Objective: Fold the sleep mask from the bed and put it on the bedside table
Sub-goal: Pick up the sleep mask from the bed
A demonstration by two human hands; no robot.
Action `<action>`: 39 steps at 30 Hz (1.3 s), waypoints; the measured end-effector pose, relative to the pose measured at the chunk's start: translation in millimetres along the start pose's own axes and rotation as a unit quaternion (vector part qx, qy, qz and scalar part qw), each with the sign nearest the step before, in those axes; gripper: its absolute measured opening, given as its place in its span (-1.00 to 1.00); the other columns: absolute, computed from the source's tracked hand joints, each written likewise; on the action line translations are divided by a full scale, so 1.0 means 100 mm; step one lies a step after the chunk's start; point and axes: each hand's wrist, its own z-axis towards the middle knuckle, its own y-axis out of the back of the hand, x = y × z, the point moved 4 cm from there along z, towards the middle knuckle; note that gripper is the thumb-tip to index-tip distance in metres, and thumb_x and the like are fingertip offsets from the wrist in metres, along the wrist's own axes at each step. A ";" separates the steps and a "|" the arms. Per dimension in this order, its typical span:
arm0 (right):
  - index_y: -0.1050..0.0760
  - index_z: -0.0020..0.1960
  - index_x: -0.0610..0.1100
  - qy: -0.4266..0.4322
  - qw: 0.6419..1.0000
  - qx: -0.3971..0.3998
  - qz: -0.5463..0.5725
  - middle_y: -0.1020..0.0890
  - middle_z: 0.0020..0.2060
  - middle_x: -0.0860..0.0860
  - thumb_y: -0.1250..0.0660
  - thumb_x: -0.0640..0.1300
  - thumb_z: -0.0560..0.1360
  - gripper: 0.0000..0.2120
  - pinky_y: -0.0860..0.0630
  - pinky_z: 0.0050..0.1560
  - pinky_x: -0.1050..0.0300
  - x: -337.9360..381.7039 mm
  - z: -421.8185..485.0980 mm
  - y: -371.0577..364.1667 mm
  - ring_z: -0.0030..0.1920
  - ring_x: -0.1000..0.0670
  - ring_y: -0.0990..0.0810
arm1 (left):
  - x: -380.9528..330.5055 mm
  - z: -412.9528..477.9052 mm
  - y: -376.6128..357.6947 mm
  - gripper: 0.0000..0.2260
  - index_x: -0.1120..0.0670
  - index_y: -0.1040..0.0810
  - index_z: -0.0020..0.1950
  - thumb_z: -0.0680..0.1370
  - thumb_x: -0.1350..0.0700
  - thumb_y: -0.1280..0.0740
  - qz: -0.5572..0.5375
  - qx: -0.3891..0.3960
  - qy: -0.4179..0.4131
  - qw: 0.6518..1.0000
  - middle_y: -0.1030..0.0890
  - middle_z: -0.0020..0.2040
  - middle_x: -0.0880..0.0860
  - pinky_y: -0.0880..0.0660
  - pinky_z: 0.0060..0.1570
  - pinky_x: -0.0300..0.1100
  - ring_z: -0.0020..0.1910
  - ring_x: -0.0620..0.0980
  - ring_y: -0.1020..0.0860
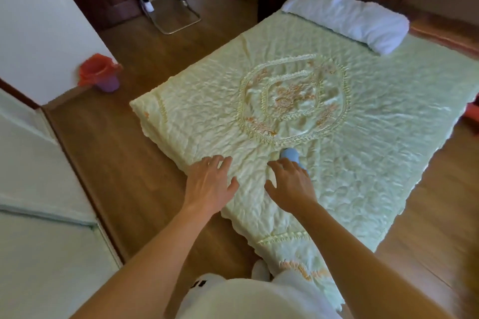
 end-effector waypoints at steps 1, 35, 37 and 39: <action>-0.39 0.48 -0.03 -0.016 1.000 0.002 0.004 -0.49 0.44 -0.08 -0.28 0.08 0.58 -0.51 -0.41 0.35 -0.15 -0.09 0.05 0.01 0.38 -0.17 -0.49 | -0.04 0.14 -0.02 -0.51 0.04 -0.39 0.42 0.57 -0.17 -0.13 -0.001 0.005 -0.013 1.000 -0.55 0.33 0.08 -0.47 0.17 0.04 0.23 0.11 -0.51; -0.46 0.44 -0.08 -0.334 0.940 0.022 0.063 -0.56 0.40 -0.10 -0.46 0.02 0.47 -0.43 -0.52 0.32 -0.15 -2.12 1.57 -2.28 0.38 -0.15 -0.55 | -0.96 3.19 -3.53 -0.48 0.11 -0.56 0.31 0.37 0.04 -0.49 -0.029 0.196 -0.442 0.875 -0.61 0.27 0.09 -0.54 0.16 -0.01 0.24 0.09 -0.58; -0.50 0.40 -0.12 -0.328 0.943 0.025 0.056 -0.60 0.35 -0.13 -0.52 -0.01 0.41 -0.40 -0.57 0.25 -0.15 -2.21 1.69 -2.56 0.34 -0.18 -0.60 | -1.04 3.26 -3.86 -0.46 0.10 -0.52 0.36 0.39 0.04 -0.46 -0.029 0.185 -0.463 0.866 -0.55 0.36 0.09 -0.50 0.23 0.00 0.31 0.10 -0.52; -0.50 0.40 -0.14 -0.324 0.945 0.017 0.047 -0.61 0.34 -0.15 -0.54 -0.03 0.38 -0.38 -0.59 0.21 -0.14 -2.28 1.79 -2.80 0.32 -0.19 -0.60 | -1.11 3.32 -4.14 -0.44 0.09 -0.44 0.43 0.44 0.02 -0.40 -0.026 0.176 -0.485 0.856 -0.45 0.46 0.09 -0.38 0.36 0.00 0.43 0.10 -0.41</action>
